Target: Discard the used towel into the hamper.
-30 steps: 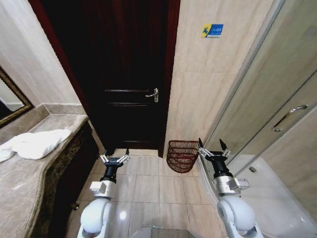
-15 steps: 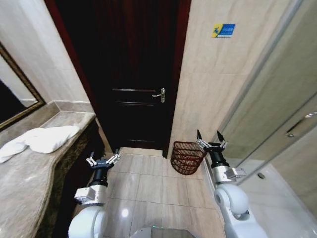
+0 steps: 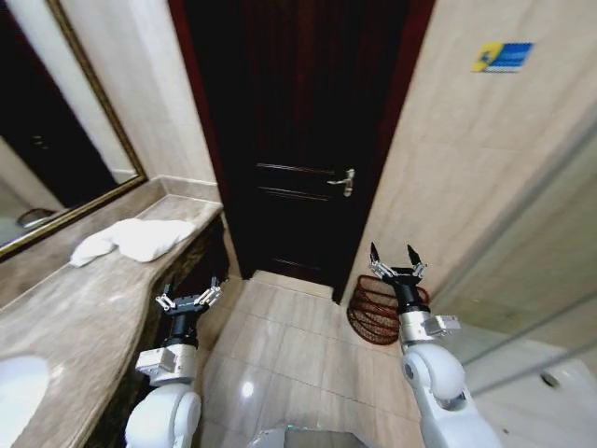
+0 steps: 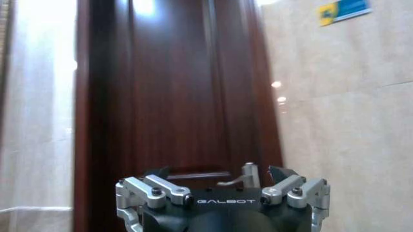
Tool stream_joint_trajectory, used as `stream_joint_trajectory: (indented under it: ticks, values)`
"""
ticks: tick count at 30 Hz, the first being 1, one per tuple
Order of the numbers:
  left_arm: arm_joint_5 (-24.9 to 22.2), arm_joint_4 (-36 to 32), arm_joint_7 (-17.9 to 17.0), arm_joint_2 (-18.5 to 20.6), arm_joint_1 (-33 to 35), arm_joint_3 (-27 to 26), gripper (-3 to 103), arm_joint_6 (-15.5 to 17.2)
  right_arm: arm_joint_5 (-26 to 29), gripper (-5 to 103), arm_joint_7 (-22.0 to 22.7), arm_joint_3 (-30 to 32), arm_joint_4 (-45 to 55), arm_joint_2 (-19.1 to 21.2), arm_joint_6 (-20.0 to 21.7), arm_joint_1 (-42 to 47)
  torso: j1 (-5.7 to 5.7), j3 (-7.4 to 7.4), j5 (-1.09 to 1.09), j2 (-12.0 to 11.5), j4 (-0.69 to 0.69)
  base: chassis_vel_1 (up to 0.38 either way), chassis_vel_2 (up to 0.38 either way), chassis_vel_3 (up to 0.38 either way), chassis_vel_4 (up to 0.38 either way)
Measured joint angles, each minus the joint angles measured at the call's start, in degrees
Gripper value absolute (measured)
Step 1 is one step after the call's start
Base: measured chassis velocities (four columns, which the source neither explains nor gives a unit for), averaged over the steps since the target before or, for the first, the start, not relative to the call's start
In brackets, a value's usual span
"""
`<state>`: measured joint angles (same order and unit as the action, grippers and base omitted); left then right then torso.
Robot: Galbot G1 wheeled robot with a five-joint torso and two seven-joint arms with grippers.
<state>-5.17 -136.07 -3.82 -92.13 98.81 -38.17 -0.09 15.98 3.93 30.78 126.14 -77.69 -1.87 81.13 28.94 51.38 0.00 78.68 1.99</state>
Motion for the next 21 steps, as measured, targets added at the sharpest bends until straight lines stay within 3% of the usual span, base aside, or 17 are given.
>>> stream_joint_trajectory:
  ticks: [16,18,21]
  values:
    - [1.63,-0.49,-0.87,0.0,0.39,0.27,100,-1.31,-1.28,100,-0.51,0.23,0.57,0.11,-1.21,0.35,0.0,0.0,0.0,0.0,0.0,0.135,0.13,0.132,0.126]
    - [1.56,0.31,0.11,0.0,0.5,-0.07,100,-4.83,-1.24,100,-0.78,0.01,0.57,-0.06,-1.54,0.35,0.0,0.0,0.0,0.0,0.0,0.111,0.103,0.113,0.114]
    - [2.9,0.71,0.27,0.0,0.9,-0.28,100,-5.96,-2.02,100,-0.98,-0.22,0.57,-0.31,-1.6,0.47,0.0,0.0,0.0,0.0,0.01,0.076,0.088,0.101,0.091]
